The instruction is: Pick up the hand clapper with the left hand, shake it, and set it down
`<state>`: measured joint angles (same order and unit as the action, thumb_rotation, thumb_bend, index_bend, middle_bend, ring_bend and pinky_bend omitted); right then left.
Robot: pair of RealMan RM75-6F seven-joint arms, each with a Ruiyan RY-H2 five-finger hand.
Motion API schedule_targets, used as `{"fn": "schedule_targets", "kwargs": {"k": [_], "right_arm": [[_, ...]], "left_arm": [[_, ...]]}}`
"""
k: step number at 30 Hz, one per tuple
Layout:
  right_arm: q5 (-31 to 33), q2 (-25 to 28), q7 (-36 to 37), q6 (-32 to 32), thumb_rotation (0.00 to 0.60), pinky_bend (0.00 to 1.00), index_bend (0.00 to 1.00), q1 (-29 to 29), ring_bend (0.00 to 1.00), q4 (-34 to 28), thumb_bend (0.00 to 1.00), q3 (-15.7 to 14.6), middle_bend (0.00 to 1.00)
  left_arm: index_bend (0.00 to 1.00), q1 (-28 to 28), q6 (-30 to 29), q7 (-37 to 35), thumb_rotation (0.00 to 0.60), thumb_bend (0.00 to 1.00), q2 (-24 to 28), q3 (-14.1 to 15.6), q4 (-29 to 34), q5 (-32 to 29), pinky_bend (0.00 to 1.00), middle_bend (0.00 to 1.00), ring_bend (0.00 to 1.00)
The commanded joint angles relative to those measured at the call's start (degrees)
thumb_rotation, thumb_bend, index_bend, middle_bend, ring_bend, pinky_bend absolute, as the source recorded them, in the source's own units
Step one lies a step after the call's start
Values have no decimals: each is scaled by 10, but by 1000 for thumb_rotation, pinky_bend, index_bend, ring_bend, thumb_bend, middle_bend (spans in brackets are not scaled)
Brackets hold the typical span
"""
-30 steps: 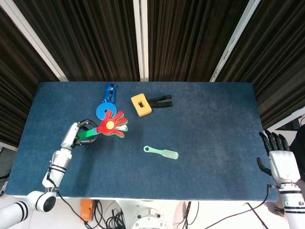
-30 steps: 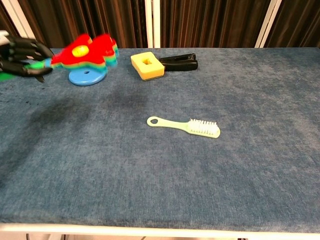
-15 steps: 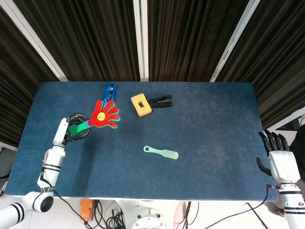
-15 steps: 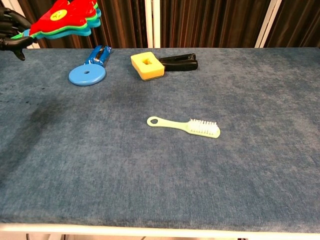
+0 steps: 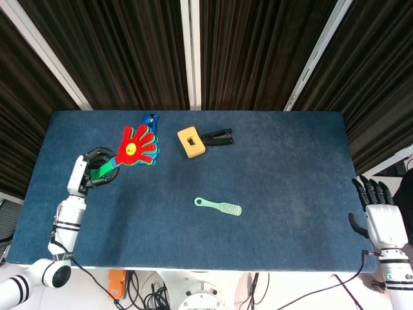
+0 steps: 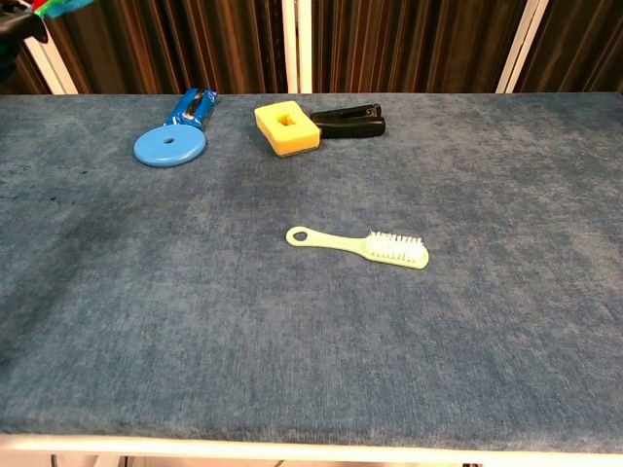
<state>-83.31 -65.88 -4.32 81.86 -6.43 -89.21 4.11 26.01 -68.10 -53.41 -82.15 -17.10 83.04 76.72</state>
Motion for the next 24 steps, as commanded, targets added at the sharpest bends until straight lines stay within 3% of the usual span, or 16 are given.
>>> {"fn": "schedule_targets", "kwargs": {"k": [1,8,13,19,22,24], "right_arm": [[0,0,1,1,600,0,0,1,0,1,326,0,0],[-1,1,5,6,600,0,0,4,0,1,326,0,0],[0,1,7,6,600,0,0,6,0,4,326,-1,0],[2,-2,11,2,600,0,0,5,0,9,326,-1,0],[0,-2,11,3,600,0,0,5,0,9,326,-1,0],[0,-2,11,3,600,0,0,6,0,9,327,-1,0]], "left_arm": [[628,0,-2,-6,600,444,4,-1,6,5,897,567,806],[628,0,-14,-41,600,446,19,-11,34,18,947,594,840],[621,-7,-7,-169,600,445,66,-33,100,21,952,601,851],[621,-14,2,-271,600,446,101,-35,119,37,952,603,854],[621,-8,3,-228,600,446,98,-19,91,56,952,606,858],[621,-2,-6,-127,600,446,83,-6,56,63,952,610,863]]}}
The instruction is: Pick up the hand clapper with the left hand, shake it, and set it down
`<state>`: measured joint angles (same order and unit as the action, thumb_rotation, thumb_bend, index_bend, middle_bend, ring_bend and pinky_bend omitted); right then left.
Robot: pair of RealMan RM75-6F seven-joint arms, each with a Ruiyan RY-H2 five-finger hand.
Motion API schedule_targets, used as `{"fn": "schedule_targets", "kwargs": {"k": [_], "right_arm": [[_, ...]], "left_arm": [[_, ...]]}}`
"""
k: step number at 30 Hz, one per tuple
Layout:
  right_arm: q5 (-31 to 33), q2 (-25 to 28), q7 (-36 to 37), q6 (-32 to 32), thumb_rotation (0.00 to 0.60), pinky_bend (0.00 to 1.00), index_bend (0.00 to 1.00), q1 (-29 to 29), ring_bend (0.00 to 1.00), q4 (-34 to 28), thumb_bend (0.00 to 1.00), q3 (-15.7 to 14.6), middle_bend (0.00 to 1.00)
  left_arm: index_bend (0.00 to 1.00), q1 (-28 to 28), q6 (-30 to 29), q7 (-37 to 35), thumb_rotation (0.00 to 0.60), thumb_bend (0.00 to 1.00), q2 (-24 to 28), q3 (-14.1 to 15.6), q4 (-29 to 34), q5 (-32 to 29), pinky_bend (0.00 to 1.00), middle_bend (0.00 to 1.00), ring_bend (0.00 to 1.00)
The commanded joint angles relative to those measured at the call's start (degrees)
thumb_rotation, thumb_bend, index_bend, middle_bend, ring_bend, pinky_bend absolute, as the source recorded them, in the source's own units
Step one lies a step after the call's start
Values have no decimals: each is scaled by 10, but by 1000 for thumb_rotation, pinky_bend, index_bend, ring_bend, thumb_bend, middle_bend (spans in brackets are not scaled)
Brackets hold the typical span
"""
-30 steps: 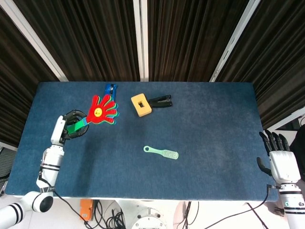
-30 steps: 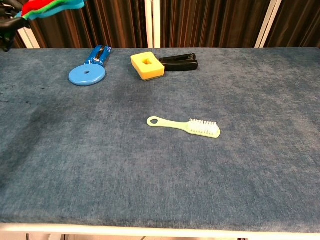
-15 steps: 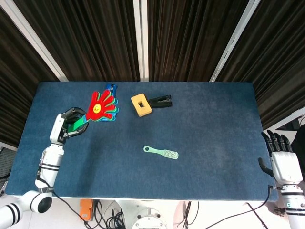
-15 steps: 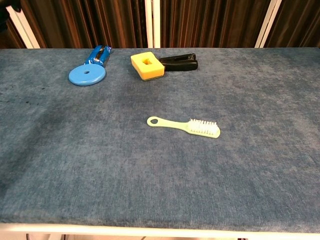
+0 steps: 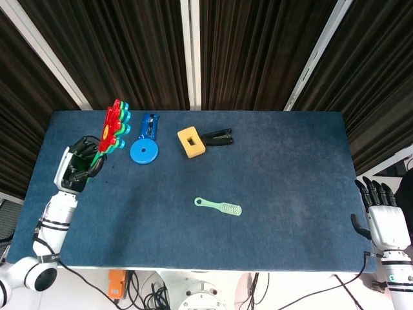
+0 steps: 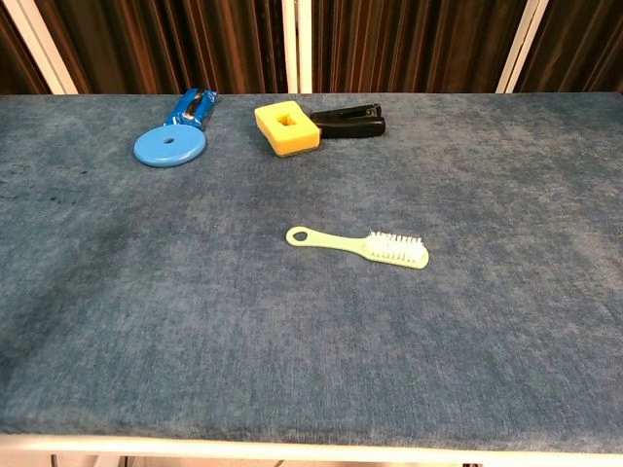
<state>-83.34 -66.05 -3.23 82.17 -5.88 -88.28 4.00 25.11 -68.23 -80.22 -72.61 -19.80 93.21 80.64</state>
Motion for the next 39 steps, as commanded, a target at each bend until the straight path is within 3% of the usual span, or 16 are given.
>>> {"fn": "schedule_targets", "kwargs": {"k": [1,3,9,12,17,20,23,26,30,33,36,39], "right_arm": [[0,0,0,0,600,0,0,0,0,0,327,0,0],[0,0,0,1,600,0,0,1,0,0,327,0,0],[0,0,-2,-1,600,0,0,0,0,-1,327,0,0],[-1,0,-2,0,600,0,0,0,0,-1,327,1,0],[-1,0,-1,-1,600,0,0,0,0,0,327,1,0],[0,0,0,-1,600,0,0,0,0,0,327,1,0],[0,0,1,-1,600,0,0,0,0,1,327,1,0],[0,1,2,-2,600,0,0,0,0,1,327,1,0],[1,0,2,-3,600,0,0,-1,0,1,327,1,0],[1,-1,2,-5,600,0,0,-1,0,2,327,1,0],[1,-2,1,-5,600,0,0,-1,0,2,327,1,0],[1,-2,-1,-6,600,0,0,-2,0,1,327,1,0]], "left_arm": [[621,11,-10,207,600,447,-22,27,-66,27,952,613,866],[621,17,-21,345,600,446,-47,43,-106,36,952,619,871],[620,37,-8,586,600,446,-68,92,-153,75,950,616,873],[617,49,24,670,600,447,-58,111,-149,78,944,605,871],[617,64,92,706,600,447,-19,120,-87,40,943,609,870],[614,66,111,624,600,447,-2,112,-45,16,943,609,870],[612,65,124,445,600,447,22,97,-4,12,944,611,870],[608,63,121,222,600,447,50,84,15,41,944,617,870],[607,59,75,-54,600,447,74,79,-8,93,944,621,872],[607,52,26,-217,600,447,76,80,-44,115,944,619,872],[607,48,-8,-308,600,447,67,83,-86,120,944,621,873],[607,47,-24,-343,600,447,59,89,-114,121,944,623,873]]}}
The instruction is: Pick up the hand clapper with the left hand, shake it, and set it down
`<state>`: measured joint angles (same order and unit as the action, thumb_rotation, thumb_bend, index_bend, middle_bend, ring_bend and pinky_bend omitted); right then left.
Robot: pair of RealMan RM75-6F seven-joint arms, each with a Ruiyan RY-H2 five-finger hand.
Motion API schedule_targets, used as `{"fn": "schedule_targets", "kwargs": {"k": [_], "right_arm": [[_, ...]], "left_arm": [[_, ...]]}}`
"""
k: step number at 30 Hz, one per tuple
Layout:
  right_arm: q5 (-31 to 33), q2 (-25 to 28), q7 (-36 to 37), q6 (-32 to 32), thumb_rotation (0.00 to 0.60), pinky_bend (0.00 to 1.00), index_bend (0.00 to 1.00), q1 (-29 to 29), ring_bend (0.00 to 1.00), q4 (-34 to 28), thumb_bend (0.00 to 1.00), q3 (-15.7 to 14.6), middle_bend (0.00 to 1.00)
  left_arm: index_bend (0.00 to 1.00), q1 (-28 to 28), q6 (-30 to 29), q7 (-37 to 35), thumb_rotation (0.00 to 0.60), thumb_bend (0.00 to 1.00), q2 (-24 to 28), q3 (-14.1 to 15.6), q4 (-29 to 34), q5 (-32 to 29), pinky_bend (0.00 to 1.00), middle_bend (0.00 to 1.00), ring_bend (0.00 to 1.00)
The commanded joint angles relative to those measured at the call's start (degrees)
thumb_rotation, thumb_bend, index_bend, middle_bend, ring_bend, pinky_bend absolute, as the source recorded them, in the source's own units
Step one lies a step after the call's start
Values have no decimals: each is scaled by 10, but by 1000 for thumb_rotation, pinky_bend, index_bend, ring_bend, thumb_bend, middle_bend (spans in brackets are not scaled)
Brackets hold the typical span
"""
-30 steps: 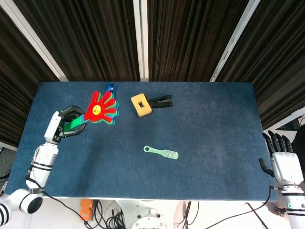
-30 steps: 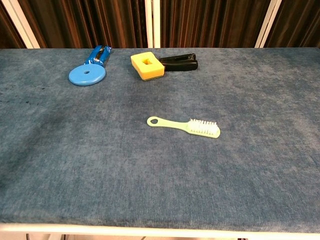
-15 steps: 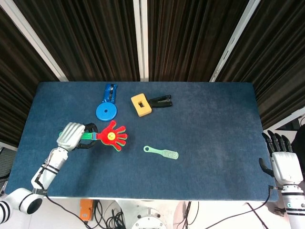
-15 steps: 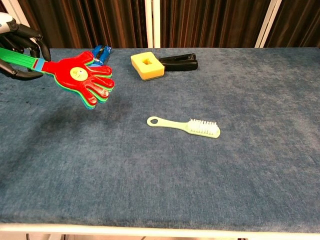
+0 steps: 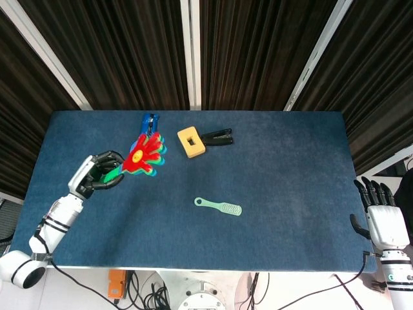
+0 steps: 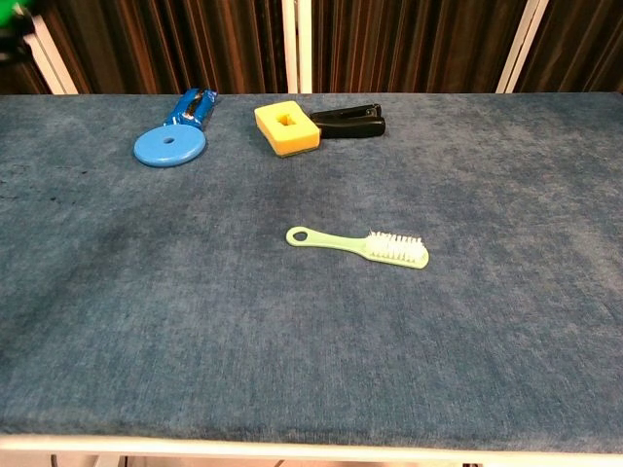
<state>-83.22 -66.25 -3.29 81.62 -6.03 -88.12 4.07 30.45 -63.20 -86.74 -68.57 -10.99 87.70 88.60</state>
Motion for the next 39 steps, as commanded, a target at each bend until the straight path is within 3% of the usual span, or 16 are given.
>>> {"fn": "schedule_targets", "kwargs": {"k": [1,4,7,12,19,21,25,27,29,32,36,39], "right_arm": [[1,0,-2,-1,600,0,0,0,0,-1,327,0,0],[1,-1,-5,-3,600,0,0,-1,0,-2,327,0,0],[1,-2,-7,-4,600,0,0,-2,0,-3,327,0,0],[2,-2,-8,-4,600,0,0,-2,0,-4,327,-1,0],[2,0,-3,-3,600,0,0,0,0,-2,327,-1,0],[2,0,-1,-3,600,0,0,0,0,0,327,-1,0],[2,0,3,-3,600,0,0,0,0,2,327,-1,0],[2,0,5,-3,600,0,0,1,0,3,327,-1,0],[3,-1,6,-3,600,0,0,1,0,5,327,-1,0],[3,-2,6,-4,600,0,0,1,0,6,327,-1,0],[3,-2,7,-4,600,0,0,1,0,6,327,-1,0],[3,-2,6,-6,600,0,0,0,0,6,327,-1,0]], "left_arm": [[607,-6,-77,-282,600,447,16,3,-64,43,944,624,873],[608,0,-81,-280,600,447,11,15,-80,55,944,626,873],[614,12,-69,-215,600,448,9,37,-99,81,944,628,873],[624,40,24,71,600,447,11,72,-108,92,944,628,873],[634,49,118,547,600,447,0,62,-57,-4,943,644,873],[634,48,126,653,600,447,-1,55,-33,-43,943,647,872],[634,48,132,772,600,448,1,44,8,-107,939,652,873],[634,47,127,778,600,447,2,36,27,-128,938,653,873],[634,42,115,740,600,447,0,25,41,-132,938,652,874],[633,16,53,540,600,447,-18,-16,61,-111,939,644,875],[629,-25,-38,189,600,444,-41,-84,64,-106,939,628,877],[625,-40,-52,80,600,431,-41,-108,61,-125,939,621,882]]}}
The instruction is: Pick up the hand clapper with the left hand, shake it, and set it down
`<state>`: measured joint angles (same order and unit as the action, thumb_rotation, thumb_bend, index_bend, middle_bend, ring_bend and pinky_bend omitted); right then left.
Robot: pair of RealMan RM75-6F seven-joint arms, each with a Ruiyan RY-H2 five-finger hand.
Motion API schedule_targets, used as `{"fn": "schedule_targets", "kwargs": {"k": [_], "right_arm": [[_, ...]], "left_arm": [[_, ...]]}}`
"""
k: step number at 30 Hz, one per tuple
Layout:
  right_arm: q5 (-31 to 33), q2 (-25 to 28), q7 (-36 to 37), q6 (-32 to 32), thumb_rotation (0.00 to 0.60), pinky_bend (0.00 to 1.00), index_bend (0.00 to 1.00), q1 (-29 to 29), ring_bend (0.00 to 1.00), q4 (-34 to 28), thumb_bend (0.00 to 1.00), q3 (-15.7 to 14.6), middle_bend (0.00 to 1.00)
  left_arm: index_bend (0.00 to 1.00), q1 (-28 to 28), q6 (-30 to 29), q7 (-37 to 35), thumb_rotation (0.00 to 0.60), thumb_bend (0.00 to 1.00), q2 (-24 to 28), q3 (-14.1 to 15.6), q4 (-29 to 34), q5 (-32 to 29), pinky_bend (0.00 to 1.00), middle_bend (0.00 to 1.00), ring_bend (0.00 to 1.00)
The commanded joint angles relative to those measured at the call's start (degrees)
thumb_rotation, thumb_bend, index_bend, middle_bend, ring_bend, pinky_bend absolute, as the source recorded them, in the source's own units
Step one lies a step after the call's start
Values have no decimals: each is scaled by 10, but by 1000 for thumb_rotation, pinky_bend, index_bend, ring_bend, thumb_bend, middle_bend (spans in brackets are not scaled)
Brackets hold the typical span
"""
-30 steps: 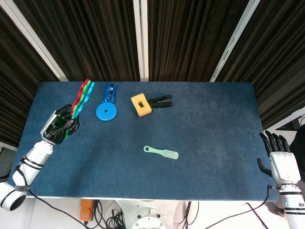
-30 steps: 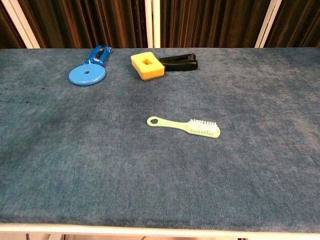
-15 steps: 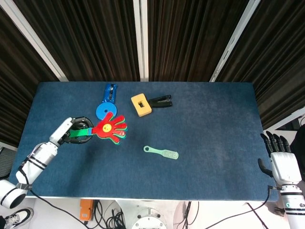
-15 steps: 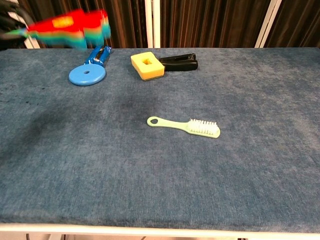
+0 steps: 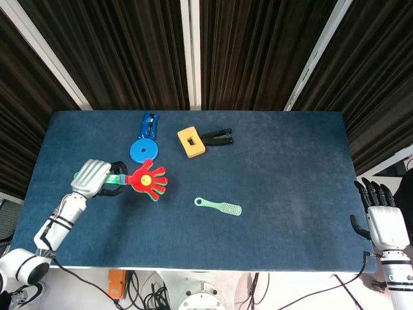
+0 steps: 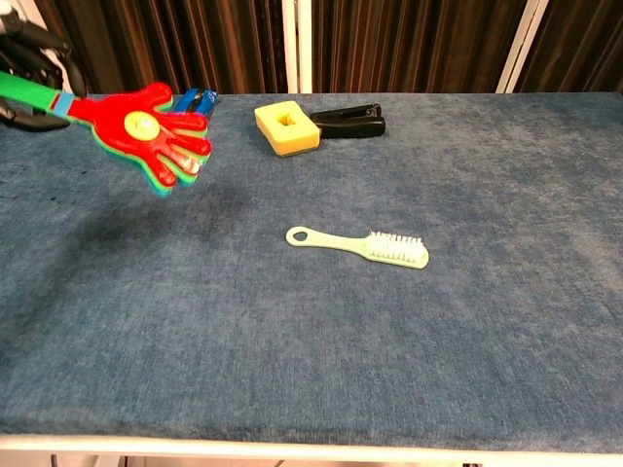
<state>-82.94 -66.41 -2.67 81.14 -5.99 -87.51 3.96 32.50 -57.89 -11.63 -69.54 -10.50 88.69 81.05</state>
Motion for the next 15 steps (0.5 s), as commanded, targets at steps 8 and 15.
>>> {"fn": "schedule_targets", "kwargs": {"k": [8,15], "right_arm": [[0,-2,-7,-4,600,0,0,-3,0,-3,327,0,0],[2,-2,-11,-6,600,0,0,-4,0,-6,327,0,0]], "left_arm": [[625,-75,-100,-872,600,428,-7,-112,36,3,939,625,882],[603,-58,-136,-1004,600,428,-6,-69,-48,111,939,647,882]]}}
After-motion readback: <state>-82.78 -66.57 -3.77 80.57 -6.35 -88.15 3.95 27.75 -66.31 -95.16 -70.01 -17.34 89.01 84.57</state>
